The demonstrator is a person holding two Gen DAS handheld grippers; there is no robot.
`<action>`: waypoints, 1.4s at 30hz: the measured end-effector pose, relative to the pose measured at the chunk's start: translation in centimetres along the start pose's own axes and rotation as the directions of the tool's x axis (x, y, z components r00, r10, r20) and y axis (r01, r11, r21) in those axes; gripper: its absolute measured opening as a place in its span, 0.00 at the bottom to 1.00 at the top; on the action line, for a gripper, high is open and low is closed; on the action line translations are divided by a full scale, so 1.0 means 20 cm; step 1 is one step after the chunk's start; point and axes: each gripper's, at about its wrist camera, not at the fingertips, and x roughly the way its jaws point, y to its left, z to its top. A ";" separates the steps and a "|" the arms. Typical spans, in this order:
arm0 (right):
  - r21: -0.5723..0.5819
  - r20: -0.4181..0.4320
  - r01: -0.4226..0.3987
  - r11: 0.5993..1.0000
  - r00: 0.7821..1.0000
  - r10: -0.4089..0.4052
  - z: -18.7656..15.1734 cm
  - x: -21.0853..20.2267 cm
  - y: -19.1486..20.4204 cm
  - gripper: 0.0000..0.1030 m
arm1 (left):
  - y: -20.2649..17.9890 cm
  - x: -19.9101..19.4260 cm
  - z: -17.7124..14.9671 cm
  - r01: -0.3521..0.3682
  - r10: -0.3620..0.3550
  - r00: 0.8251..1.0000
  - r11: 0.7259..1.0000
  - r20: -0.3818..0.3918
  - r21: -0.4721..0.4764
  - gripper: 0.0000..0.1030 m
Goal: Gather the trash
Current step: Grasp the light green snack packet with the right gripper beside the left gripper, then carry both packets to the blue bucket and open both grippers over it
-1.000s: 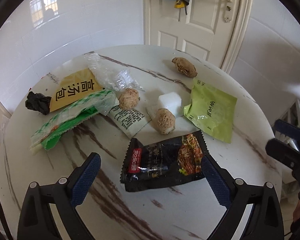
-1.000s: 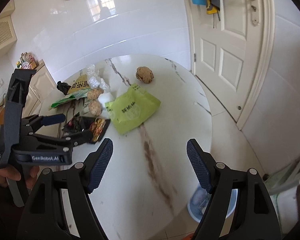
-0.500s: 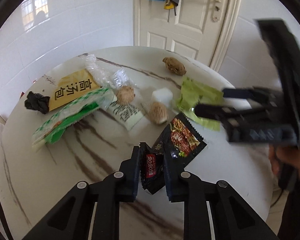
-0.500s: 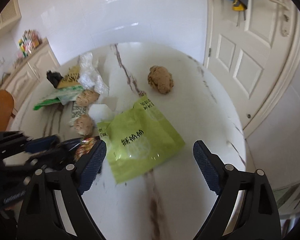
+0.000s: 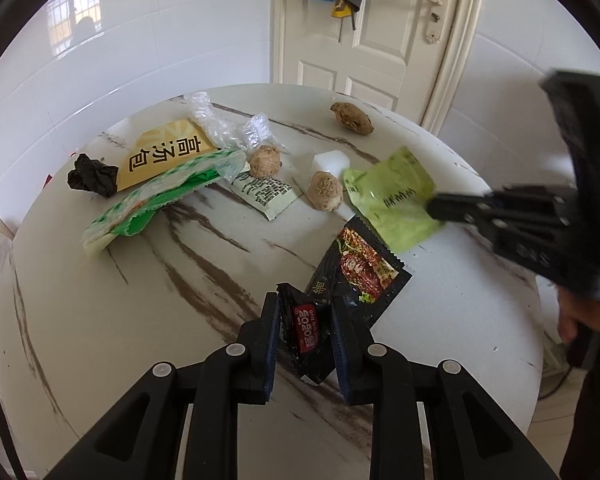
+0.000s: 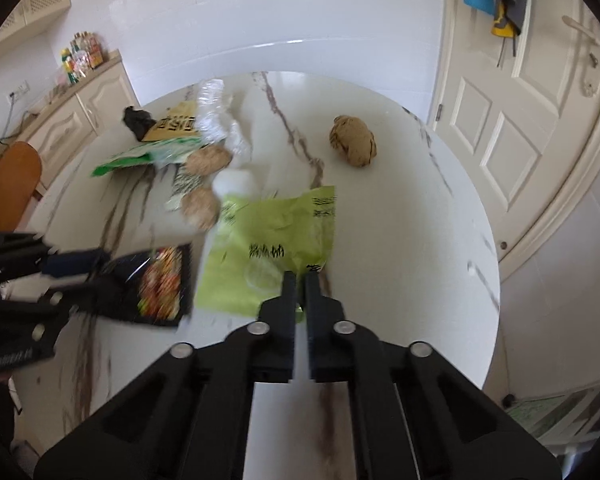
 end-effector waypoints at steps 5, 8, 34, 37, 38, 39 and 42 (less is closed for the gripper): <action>0.054 0.037 -0.025 0.998 0.999 0.023 -0.12 -0.10 0.00 0.01 | -0.03 0.03 0.01 -0.056 0.056 0.998 0.998 0.009 0.036 0.70; 0.078 0.042 -0.037 0.996 0.999 0.034 -0.19 -0.17 -0.01 0.01 | -0.05 0.05 0.02 -0.068 0.067 0.998 0.996 0.014 0.059 0.70; -0.004 0.032 -0.027 1.000 0.999 0.027 -0.27 -0.17 0.27 0.64 | -0.17 -0.07 -0.16 0.107 -0.107 0.994 0.994 0.002 0.035 0.12; -0.027 0.034 -0.039 0.999 0.999 0.040 -0.28 -0.17 0.27 0.65 | -0.19 -0.09 -0.17 0.122 -0.122 0.993 0.992 -0.001 0.036 0.12; -0.035 0.033 -0.039 0.999 0.999 0.040 -0.28 -0.17 0.27 0.64 | -0.19 -0.09 -0.18 0.119 -0.120 0.993 0.992 0.000 0.034 0.12; -0.041 0.033 -0.035 0.999 0.999 0.037 -0.28 -0.17 0.28 0.61 | -0.19 -0.09 -0.18 0.119 -0.119 0.993 0.992 0.002 0.035 0.12; -0.070 0.035 -0.017 0.997 0.999 0.019 -0.30 -0.17 0.32 0.47 | -0.20 -0.10 -0.20 0.120 -0.121 0.993 0.992 0.006 0.025 0.12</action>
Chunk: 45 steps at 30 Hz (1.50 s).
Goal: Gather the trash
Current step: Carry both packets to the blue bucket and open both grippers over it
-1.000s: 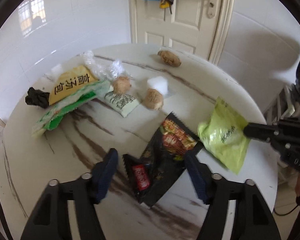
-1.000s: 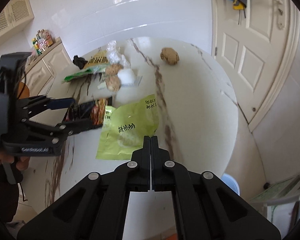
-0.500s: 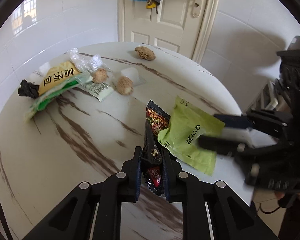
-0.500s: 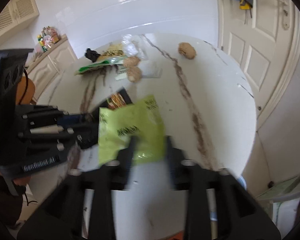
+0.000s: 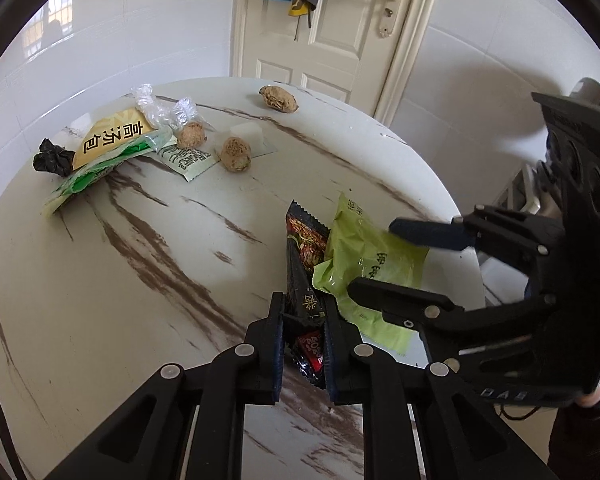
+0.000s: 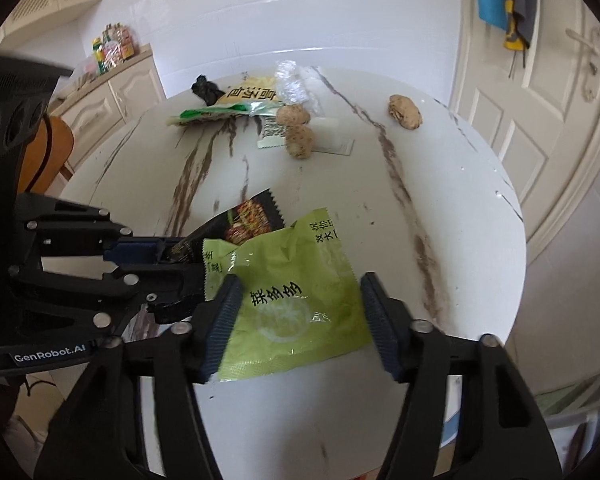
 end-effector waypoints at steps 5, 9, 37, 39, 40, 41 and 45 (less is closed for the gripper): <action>0.000 0.008 -0.002 1.000 1.000 0.002 -0.02 -0.02 0.04 0.19 | -0.02 -0.02 -0.01 -0.017 0.017 1.000 1.000 0.014 -0.022 0.11; 0.056 0.052 -0.028 0.998 0.998 0.025 -0.05 -0.09 0.03 0.12 | -0.06 -0.08 -0.02 -0.009 0.010 0.999 1.000 0.042 -0.023 0.11; 0.552 0.091 0.183 0.813 0.956 -0.278 -0.91 -0.64 -1.01 0.10 | -1.33 0.68 0.26 0.069 -0.039 0.994 0.946 -0.100 0.316 0.11; 0.584 0.074 0.174 0.793 0.961 -0.266 -0.97 -0.57 -1.08 0.10 | -1.35 0.78 0.29 0.065 -0.026 0.992 0.945 -0.124 0.320 0.12; 0.593 0.057 0.183 0.784 0.962 -0.267 -1.00 -0.54 -1.12 0.10 | -1.35 0.84 0.30 0.059 -0.015 0.991 0.944 -0.136 0.326 0.12; 0.602 0.048 0.184 0.777 0.963 -0.265 -1.02 -0.52 -1.15 0.10 | -1.36 0.88 0.31 0.053 -0.005 0.990 0.943 -0.143 0.330 0.13; 0.640 0.028 0.173 0.749 0.968 -0.248 -1.07 -0.41 -1.25 0.11 | -1.32 1.07 0.39 0.036 0.016 0.987 0.949 -0.159 0.315 0.24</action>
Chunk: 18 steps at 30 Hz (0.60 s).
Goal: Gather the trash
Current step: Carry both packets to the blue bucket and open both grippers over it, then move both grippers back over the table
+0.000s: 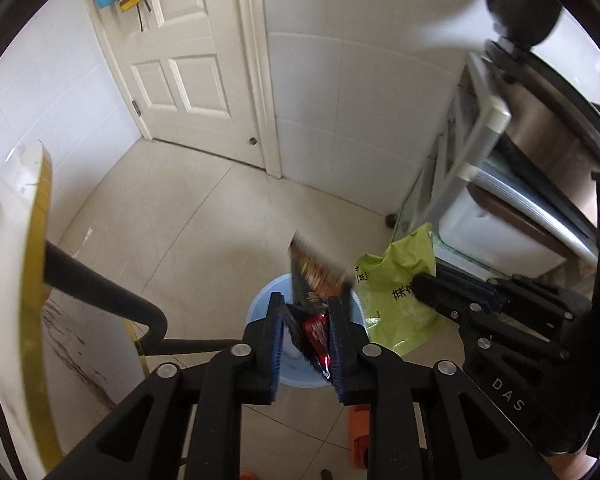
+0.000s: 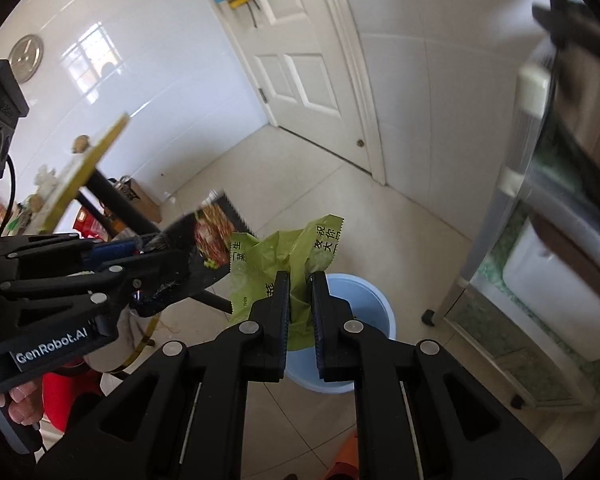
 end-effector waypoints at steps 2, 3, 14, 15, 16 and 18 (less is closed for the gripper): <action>0.026 -0.007 -0.019 0.999 1.000 0.019 0.01 0.05 -0.04 0.11 | 0.01 0.03 0.03 -0.005 0.005 1.000 1.000 0.017 -0.006 0.46; 0.032 -0.009 -0.020 0.999 1.000 0.021 0.00 0.07 -0.05 0.11 | 0.00 0.04 0.05 -0.023 0.023 0.999 1.000 0.027 -0.012 0.57; 0.085 -0.031 -0.051 0.995 0.998 0.054 0.02 0.16 -0.03 0.48 | -0.03 -0.10 -0.02 -0.040 0.044 0.996 0.998 0.081 -0.050 0.67; 0.086 -0.026 -0.049 0.995 0.998 0.051 0.02 0.15 -0.02 0.49 | -0.03 -0.15 -0.04 -0.038 0.043 0.995 0.998 0.094 -0.050 0.68; 0.084 -0.018 -0.048 0.995 0.999 0.050 0.02 0.12 -0.01 0.49 | -0.02 -0.21 -0.06 -0.043 0.048 0.993 0.998 0.107 -0.052 0.69; 0.085 -0.011 -0.049 0.995 0.999 0.050 0.03 0.07 0.01 0.50 | -0.02 -0.31 -0.10 -0.043 0.050 0.989 0.998 0.137 -0.052 0.71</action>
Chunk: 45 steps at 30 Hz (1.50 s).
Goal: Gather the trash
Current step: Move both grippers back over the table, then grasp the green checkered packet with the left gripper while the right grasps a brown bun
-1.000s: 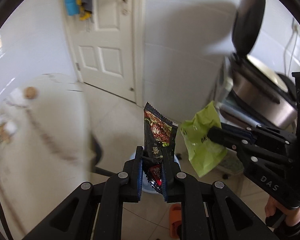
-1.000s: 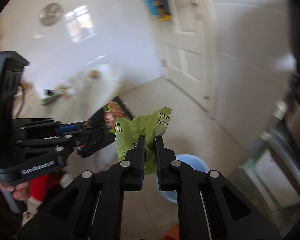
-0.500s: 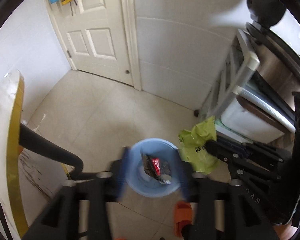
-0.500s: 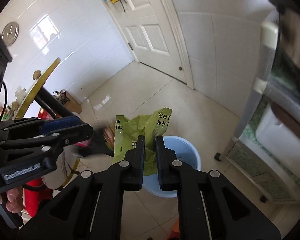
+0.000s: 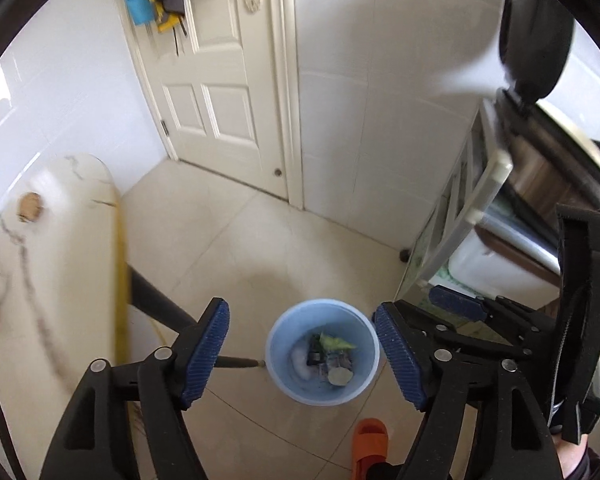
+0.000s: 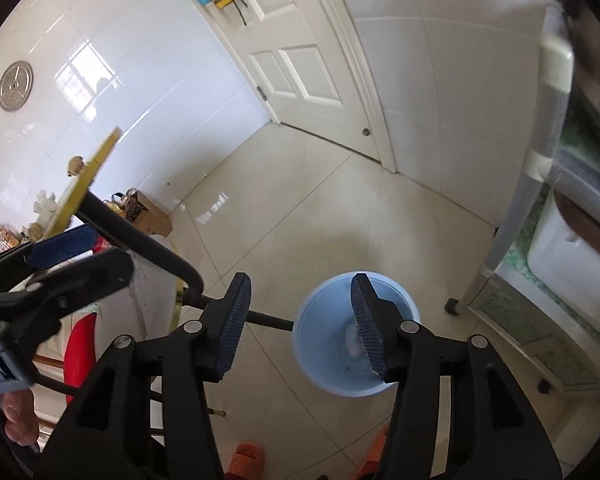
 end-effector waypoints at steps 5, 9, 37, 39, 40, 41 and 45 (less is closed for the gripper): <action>-0.044 0.061 0.019 0.999 0.998 -0.016 0.01 -0.22 0.15 0.57 | 0.04 -0.29 -0.09 0.020 -0.019 0.997 1.000 0.080 -0.002 0.75; -0.119 0.118 0.018 0.993 0.993 -0.004 0.03 -0.41 0.35 0.63 | 0.13 -0.55 -0.19 0.011 -0.008 0.988 1.000 0.153 -0.019 0.83; -0.519 -0.052 -0.080 0.851 0.997 0.062 0.07 0.07 1.81 0.82 | 1.57 -0.77 -0.73 -0.364 0.366 0.930 0.915 -0.023 -0.174 0.96; -0.519 -0.075 -0.094 0.850 0.995 0.064 0.09 0.15 1.84 0.82 | 1.61 -0.70 -0.68 -0.373 0.372 0.927 0.913 -0.037 -0.168 0.92; -0.521 -0.085 -0.100 0.848 0.994 0.065 0.09 0.20 1.86 0.82 | 1.64 -0.68 -0.66 -0.375 0.374 0.927 0.912 -0.040 -0.167 0.89; -0.526 -0.097 -0.109 0.844 0.993 0.068 0.09 0.23 1.88 0.82 | 1.67 -0.67 -0.65 -0.370 0.369 0.929 0.913 -0.040 -0.169 0.82; -0.549 -0.129 -0.131 0.826 0.989 0.071 0.08 0.35 1.97 0.79 | 1.77 -0.58 -0.61 -0.344 0.336 0.939 0.924 -0.072 -0.170 0.67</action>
